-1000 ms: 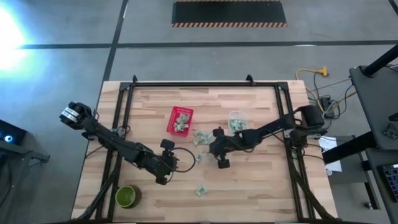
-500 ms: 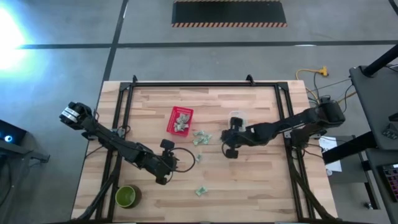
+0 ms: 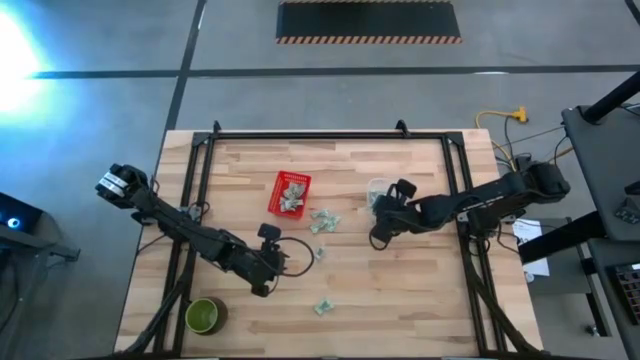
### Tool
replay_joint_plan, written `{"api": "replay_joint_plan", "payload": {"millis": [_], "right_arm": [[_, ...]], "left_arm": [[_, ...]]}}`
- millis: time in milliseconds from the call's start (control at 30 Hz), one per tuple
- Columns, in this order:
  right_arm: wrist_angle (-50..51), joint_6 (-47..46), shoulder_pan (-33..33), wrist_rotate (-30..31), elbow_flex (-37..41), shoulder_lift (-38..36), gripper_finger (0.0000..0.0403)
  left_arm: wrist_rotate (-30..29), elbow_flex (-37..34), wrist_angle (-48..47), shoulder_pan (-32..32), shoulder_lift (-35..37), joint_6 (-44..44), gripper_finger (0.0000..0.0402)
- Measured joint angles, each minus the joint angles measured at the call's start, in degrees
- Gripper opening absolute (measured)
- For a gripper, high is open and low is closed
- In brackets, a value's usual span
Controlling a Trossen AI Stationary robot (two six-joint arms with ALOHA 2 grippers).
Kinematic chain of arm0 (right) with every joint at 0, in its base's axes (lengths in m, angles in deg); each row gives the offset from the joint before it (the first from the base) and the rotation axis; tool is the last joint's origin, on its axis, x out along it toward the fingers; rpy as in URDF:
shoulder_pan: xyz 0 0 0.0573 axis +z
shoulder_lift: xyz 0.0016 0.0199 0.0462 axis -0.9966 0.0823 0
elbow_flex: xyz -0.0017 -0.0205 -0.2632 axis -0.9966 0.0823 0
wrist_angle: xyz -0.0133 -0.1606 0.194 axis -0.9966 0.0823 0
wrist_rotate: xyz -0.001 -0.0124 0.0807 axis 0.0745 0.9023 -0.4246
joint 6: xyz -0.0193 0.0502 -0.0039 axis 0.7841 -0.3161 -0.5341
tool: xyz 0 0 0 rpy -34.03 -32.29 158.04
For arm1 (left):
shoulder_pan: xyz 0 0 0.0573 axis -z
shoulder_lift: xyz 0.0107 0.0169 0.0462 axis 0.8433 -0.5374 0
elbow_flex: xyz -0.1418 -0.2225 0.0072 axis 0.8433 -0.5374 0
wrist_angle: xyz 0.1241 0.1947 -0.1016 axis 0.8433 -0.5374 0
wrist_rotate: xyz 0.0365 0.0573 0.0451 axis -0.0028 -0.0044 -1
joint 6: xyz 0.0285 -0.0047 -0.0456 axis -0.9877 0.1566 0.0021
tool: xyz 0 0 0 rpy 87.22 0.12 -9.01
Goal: Pick and place items into bin
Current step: Put the stevia packet into the transparent bin, then put the stevia packet into the red bin
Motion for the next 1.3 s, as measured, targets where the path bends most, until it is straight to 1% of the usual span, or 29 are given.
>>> {"api": "replay_joint_plan", "payload": {"millis": [300, 467, 633, 767, 1033, 1100, 1233, 1300], "right_arm": [[0.2, -2.4, -1.4, 0.0, 2.3, 0.5, 0.0013], [3.4, -6.7, -2.3, 1.9, 2.6, 0.5, 0.0013], [4.9, -8.4, -2.3, 1.5, 2.6, 0.5, 0.0015], [4.8, -8.4, -2.3, 1.4, 2.7, 0.5, 0.0043], [4.9, -8.3, -2.3, 1.4, 2.7, 0.5, 0.0134], [4.8, -8.2, -2.3, 1.4, 2.7, 0.1, 0.0146], [4.8, -7.8, -2.1, 1.4, 2.7, -1.7, 0.0156], [4.4, -7.8, -1.5, 1.4, 2.7, -3.1, 0.0157]], "left_arm": [[-0.3, 0.0, 0.7, 0.0, 0.0, 0.0, 0.0128], [-0.3, 0.0, 0.8, 0.0, 0.0, 0.0, 0.0128], [-0.3, 0.0, 0.8, 0.0, 0.0, 0.0, 0.0128], [-0.2, 0.0, 0.8, -0.2, 0.0, 0.0, 0.0128], [-0.4, 0.0, 1.0, -0.2, 0.0, 0.0, 0.0128], [-2.5, -0.1, 1.6, -0.2, 0.0, -0.1, 0.0128], [-11.0, -1.2, 7.0, -0.4, 0.0, -0.3, 0.0128], [-11.7, -1.7, 9.6, -0.9, -0.2, -1.4, 0.0128]]}}
